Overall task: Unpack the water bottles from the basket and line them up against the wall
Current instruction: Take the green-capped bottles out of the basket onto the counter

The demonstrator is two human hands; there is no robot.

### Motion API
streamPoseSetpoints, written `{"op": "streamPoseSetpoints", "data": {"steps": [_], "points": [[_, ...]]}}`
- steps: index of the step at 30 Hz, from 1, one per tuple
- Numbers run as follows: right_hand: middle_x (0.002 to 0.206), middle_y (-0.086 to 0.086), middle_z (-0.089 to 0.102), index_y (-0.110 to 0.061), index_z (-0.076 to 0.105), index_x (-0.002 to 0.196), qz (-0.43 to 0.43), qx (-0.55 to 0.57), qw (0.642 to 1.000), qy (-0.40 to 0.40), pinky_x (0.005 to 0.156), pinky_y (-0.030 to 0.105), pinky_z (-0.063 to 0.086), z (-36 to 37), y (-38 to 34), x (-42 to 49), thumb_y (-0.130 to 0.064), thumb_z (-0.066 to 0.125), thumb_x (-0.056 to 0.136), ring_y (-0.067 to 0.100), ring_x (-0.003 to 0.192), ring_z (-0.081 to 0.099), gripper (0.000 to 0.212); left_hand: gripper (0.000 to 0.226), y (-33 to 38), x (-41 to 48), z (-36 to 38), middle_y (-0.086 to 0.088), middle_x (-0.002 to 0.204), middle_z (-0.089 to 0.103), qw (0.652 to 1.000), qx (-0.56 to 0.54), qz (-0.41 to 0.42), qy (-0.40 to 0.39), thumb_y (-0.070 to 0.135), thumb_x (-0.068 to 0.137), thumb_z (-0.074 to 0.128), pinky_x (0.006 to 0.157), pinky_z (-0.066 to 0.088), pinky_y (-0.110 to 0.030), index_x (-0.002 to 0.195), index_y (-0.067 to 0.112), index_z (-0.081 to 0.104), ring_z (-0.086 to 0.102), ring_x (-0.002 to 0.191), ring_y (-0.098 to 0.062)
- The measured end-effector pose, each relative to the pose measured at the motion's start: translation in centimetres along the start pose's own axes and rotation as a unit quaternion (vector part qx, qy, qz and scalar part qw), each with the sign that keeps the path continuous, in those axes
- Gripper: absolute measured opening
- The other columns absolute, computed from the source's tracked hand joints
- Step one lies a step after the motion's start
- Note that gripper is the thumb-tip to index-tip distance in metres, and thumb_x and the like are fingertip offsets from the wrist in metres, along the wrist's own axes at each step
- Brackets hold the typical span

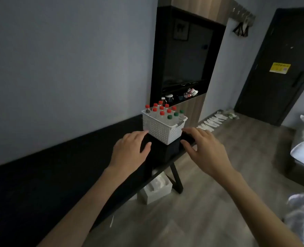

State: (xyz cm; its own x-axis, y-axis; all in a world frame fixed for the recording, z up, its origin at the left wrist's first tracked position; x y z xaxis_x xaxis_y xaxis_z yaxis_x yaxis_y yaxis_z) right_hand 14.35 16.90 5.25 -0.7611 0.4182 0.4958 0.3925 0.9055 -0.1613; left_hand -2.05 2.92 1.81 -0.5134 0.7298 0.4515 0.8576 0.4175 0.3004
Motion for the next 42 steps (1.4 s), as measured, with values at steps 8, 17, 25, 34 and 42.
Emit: {"op": "streamPoseSetpoints", "data": {"steps": [8,17,25,34,42], "points": [[0.159,-0.002,0.019,-0.040,0.025,0.147,0.055,-0.005,0.996,-0.072,0.097,0.049,0.046,8.2,10.2,10.2,-0.055,0.052,0.090,0.026,0.143,0.023,0.065,0.067,-2.2,13.1,10.9,-0.001,0.155,0.029,0.998,-0.030,-0.020,-0.045,0.050,0.093,0.047,0.113,0.027,-0.039,0.150,0.026,0.021,0.027,0.142,-0.018],[0.152,-0.001,0.032,-0.036,0.031,0.145,0.032,-0.012,0.996,-0.082,0.084,0.041,0.053,17.1,20.1,22.1,-0.053,0.051,0.092,0.025,0.131,0.040,0.059,0.063,-3.8,25.3,21.1,-0.002,0.135,0.052,0.994,-0.089,-0.036,-0.050,0.039,0.092,0.055,0.091,0.050,-0.036,0.147,0.022,0.030,0.051,0.122,-0.017],[0.138,0.005,0.043,-0.033,0.028,0.147,-0.022,0.045,0.993,-0.104,0.068,0.036,0.054,27.1,27.7,30.3,-0.048,0.051,0.094,0.025,0.119,0.050,0.059,0.065,-5.1,32.4,29.8,0.000,0.137,0.049,0.991,-0.063,-0.088,-0.075,0.044,0.093,0.051,0.092,0.044,-0.034,0.149,0.027,0.023,0.046,0.125,-0.017],[0.104,0.005,0.051,-0.029,0.032,0.140,-0.134,0.079,0.966,-0.204,0.055,0.026,0.040,36.1,32.7,36.5,-0.049,0.044,0.097,0.023,0.082,0.061,0.050,0.054,-5.0,36.1,37.2,0.006,0.110,0.054,0.977,-0.014,-0.208,-0.042,0.051,0.090,0.050,0.073,0.037,-0.018,0.138,0.027,0.040,0.051,0.100,-0.009],[0.072,-0.001,0.056,-0.015,0.042,0.088,-0.177,0.174,0.940,-0.234,0.051,0.038,0.050,39.4,33.5,37.9,-0.051,0.051,0.088,0.021,0.059,0.057,0.037,0.030,-4.4,37.4,38.7,0.006,0.090,0.056,0.965,0.075,-0.250,-0.033,0.046,0.090,0.049,0.055,0.032,-0.017,0.107,0.022,0.054,0.056,0.074,-0.007]]}}
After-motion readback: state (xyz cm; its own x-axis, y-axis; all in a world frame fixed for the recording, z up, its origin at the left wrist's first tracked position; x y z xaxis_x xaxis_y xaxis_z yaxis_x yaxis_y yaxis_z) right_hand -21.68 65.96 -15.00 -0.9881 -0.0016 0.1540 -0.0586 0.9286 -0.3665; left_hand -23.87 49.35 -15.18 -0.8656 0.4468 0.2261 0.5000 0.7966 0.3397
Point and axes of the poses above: each hand's wrist, its own x-axis towards the middle knuckle, its own z-axis out of the palm, y = z × x, the point moved 4 cm from there along x, towards the middle knuckle
